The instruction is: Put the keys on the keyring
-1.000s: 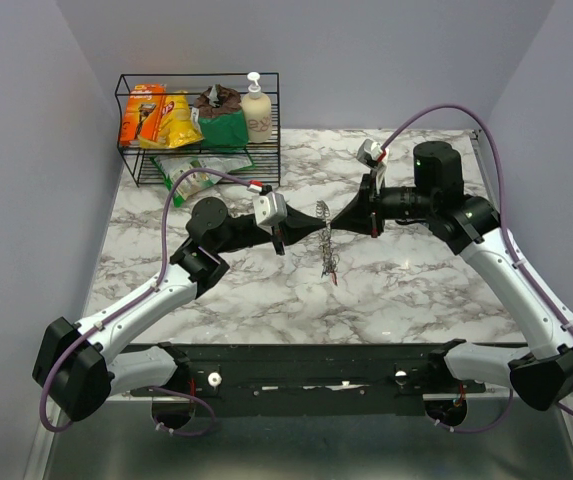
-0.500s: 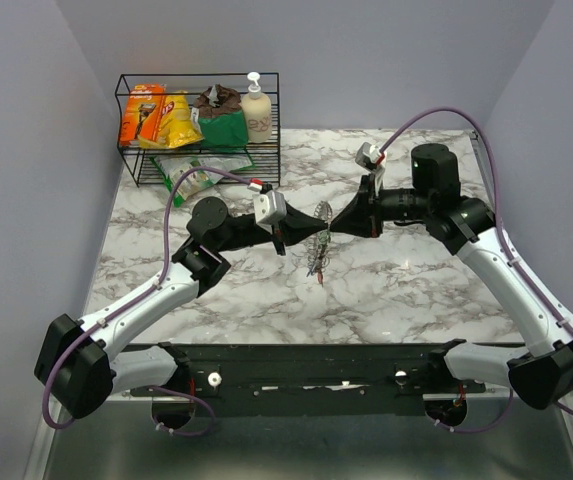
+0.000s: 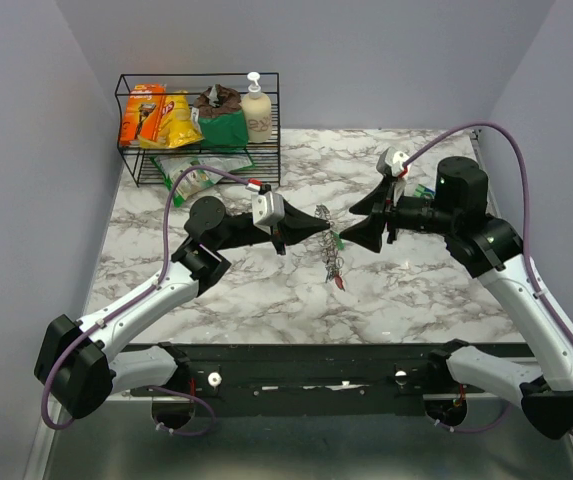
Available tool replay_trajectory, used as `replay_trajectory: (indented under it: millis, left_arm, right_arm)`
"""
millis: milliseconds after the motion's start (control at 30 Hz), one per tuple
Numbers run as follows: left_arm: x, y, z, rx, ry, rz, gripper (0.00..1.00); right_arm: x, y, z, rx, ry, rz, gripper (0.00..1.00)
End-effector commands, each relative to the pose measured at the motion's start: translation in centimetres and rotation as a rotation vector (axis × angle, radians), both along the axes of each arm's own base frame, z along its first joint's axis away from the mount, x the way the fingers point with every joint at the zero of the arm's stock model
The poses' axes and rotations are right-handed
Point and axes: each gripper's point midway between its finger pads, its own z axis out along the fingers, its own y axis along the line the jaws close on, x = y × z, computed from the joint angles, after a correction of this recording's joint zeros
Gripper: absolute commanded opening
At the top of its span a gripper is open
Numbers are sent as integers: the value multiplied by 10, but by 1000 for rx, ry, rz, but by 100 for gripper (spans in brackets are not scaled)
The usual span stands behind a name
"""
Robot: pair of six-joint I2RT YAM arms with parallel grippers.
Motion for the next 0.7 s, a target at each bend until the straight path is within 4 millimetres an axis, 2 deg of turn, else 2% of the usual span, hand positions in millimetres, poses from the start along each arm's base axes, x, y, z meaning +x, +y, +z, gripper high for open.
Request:
replay_trajectory:
  millis: [0,467,567,667]
  left_arm:
    - [-12,5,41,-80,-128,-23,0]
    - [-25,2,44,-70,-133,-103,0]
    - [-30,1,44,-63,-127,-136,0]
    - [-32,1,44,-60,-125,-150,0]
  right_arm:
    - [-1,-3,5,4,-78,-7,72]
    - [-37,8,33,119,-173,198,69]
    - [-41,11,39,139,-182,223,60]
    - [-43,12,41,154,-181,243,59]
